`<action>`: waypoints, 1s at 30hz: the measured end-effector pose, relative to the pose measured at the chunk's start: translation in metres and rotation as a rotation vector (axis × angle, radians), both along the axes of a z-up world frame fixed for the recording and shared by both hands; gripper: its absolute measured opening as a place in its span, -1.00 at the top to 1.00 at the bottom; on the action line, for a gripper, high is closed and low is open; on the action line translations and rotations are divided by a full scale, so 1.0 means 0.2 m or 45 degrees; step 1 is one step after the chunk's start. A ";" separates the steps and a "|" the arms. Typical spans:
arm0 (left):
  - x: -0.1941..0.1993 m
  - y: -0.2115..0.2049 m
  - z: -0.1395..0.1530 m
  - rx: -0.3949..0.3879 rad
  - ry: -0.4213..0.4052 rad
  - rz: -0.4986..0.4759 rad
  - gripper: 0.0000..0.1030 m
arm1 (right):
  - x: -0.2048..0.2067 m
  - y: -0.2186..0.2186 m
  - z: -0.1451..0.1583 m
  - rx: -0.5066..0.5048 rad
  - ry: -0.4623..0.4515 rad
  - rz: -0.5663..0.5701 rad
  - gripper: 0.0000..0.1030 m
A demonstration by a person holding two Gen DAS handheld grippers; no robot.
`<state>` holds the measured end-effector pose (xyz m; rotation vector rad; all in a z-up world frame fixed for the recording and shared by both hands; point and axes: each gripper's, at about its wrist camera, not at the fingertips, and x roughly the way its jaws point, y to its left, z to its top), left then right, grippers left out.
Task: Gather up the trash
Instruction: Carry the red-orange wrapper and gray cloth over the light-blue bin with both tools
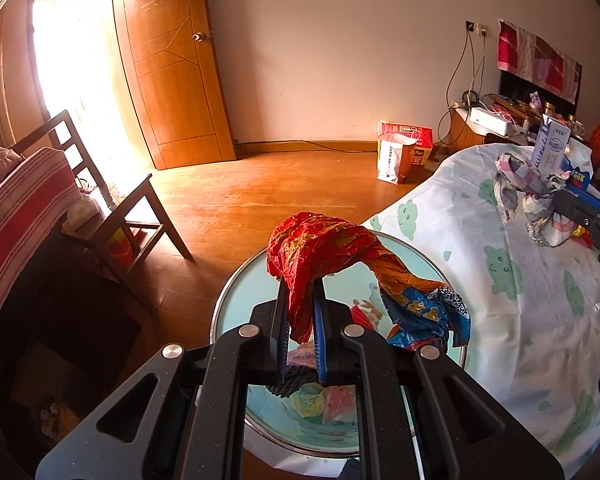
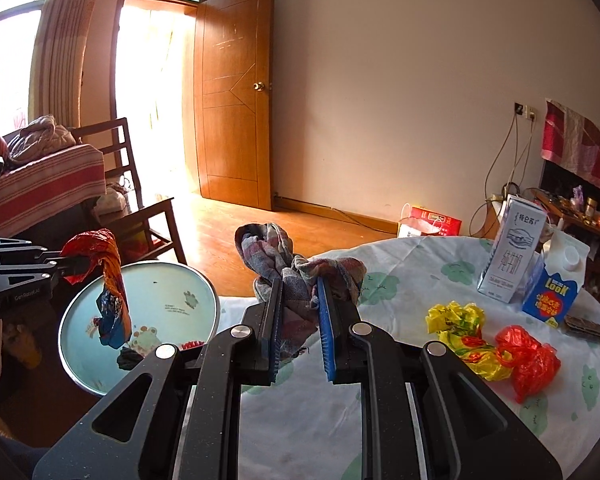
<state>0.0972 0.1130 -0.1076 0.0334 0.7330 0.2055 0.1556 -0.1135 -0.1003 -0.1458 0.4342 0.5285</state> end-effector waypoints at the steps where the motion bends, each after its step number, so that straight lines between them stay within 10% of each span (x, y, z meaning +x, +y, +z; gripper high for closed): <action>1: 0.00 0.01 0.00 -0.002 0.002 0.005 0.81 | 0.00 0.01 0.00 -0.002 0.000 0.006 0.67; 30: -0.07 0.12 -0.07 0.057 0.039 0.088 0.81 | 0.04 0.15 -0.06 -0.052 0.017 0.208 0.66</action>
